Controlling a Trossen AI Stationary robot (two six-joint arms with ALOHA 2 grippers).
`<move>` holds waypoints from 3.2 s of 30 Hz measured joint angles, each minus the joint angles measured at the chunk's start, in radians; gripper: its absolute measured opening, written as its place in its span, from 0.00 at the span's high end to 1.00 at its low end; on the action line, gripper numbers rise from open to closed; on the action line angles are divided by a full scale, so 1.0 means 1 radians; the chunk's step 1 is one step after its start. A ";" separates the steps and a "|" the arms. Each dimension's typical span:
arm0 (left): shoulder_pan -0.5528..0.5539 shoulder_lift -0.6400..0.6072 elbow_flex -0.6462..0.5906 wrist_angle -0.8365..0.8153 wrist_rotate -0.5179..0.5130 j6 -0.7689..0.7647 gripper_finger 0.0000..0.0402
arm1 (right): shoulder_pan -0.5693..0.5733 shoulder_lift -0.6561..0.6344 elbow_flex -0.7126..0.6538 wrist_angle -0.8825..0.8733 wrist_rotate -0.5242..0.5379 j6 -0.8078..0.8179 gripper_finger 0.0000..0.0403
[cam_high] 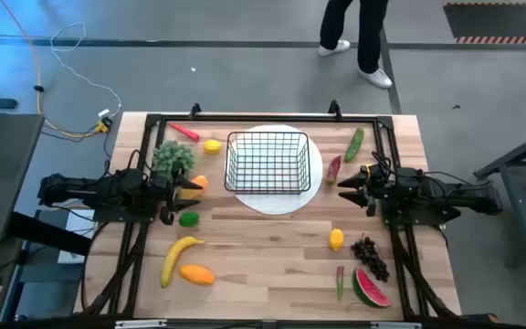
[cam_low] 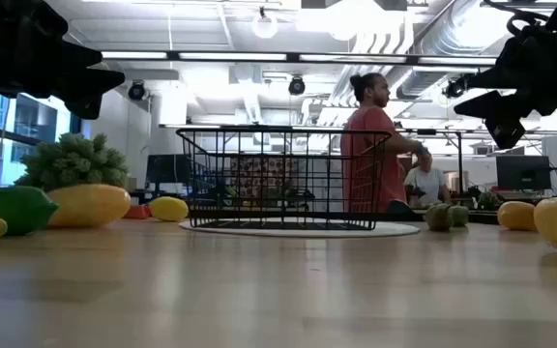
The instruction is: Build produce basket
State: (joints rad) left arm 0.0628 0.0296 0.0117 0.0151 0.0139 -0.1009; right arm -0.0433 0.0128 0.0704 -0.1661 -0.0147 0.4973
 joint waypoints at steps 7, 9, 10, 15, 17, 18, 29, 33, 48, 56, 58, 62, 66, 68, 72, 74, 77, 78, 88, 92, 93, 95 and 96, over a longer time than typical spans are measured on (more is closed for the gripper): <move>0.000 0.000 0.000 0.000 0.000 0.000 0.50 | 0.000 0.000 0.000 0.000 0.000 0.000 0.54; 0.000 0.000 0.000 0.000 0.000 0.000 0.50 | 0.000 0.000 0.000 0.000 0.000 0.000 0.54; 0.000 0.000 0.000 0.000 0.000 0.000 0.50 | 0.000 0.000 0.000 0.000 0.000 0.000 0.54; 0.000 0.000 0.000 0.000 0.000 0.000 0.50 | 0.000 0.000 0.000 0.000 0.000 0.000 0.54; 0.000 0.000 0.000 0.000 0.000 0.000 0.50 | 0.000 0.000 0.000 0.000 0.000 0.000 0.54; 0.000 0.000 0.000 0.000 0.000 0.000 0.50 | 0.000 0.000 0.000 0.000 0.000 0.000 0.54; 0.000 0.000 0.000 0.000 0.000 0.000 0.50 | 0.000 0.000 0.000 0.000 0.000 0.000 0.54; 0.000 0.000 0.000 0.000 0.000 0.000 0.50 | 0.000 0.000 0.000 0.000 0.000 0.000 0.54; 0.000 0.000 0.000 0.000 0.000 0.000 0.50 | 0.000 0.000 0.000 0.000 0.000 0.000 0.54; 0.000 0.000 0.000 0.000 0.000 0.000 0.50 | 0.000 0.000 0.000 0.000 0.000 0.000 0.54; 0.000 0.000 0.000 0.000 0.000 0.000 0.50 | 0.000 0.000 0.000 0.000 0.000 0.000 0.54; 0.000 0.000 0.000 0.000 0.000 0.000 0.50 | 0.000 0.000 0.000 0.000 0.000 0.000 0.54; 0.000 0.000 0.000 0.000 0.000 0.000 0.50 | 0.000 0.000 0.000 0.000 0.000 0.000 0.54; 0.000 0.000 0.000 0.000 0.000 0.000 0.50 | 0.000 0.000 0.000 0.000 0.000 0.000 0.54; 0.000 0.000 0.000 0.000 0.000 0.000 0.50 | 0.000 0.000 0.000 0.000 0.000 0.000 0.54; 0.000 0.000 0.000 0.000 0.000 0.000 0.50 | 0.000 0.000 0.000 0.000 0.000 0.000 0.54; 0.000 0.000 0.000 0.000 0.000 0.000 0.50 | 0.000 0.000 0.000 0.000 0.000 0.000 0.54; 0.000 0.000 0.000 0.000 0.000 0.000 0.50 | 0.000 0.000 0.000 0.000 0.000 0.000 0.54; 0.000 0.000 0.000 0.000 0.000 0.000 0.50 | 0.000 0.000 0.000 0.000 0.000 -0.005 0.54; 0.000 0.000 0.000 0.000 0.000 0.000 0.50 | 0.000 0.000 0.000 0.002 0.007 -0.005 0.54; 0.000 0.000 0.000 0.000 0.000 0.000 0.50 | 0.000 0.000 0.000 0.005 0.013 -0.004 0.54; 0.000 0.000 0.000 0.000 0.000 0.000 0.50 | 0.000 0.000 0.000 0.009 0.014 0.032 0.54; 0.000 0.000 0.000 0.000 0.000 0.000 0.50 | 0.000 0.000 0.000 0.010 0.015 0.067 0.54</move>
State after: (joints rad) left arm 0.0630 0.0299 0.0116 0.0148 0.0139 -0.1009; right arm -0.0433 0.0131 0.0700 -0.1566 0.0001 0.5640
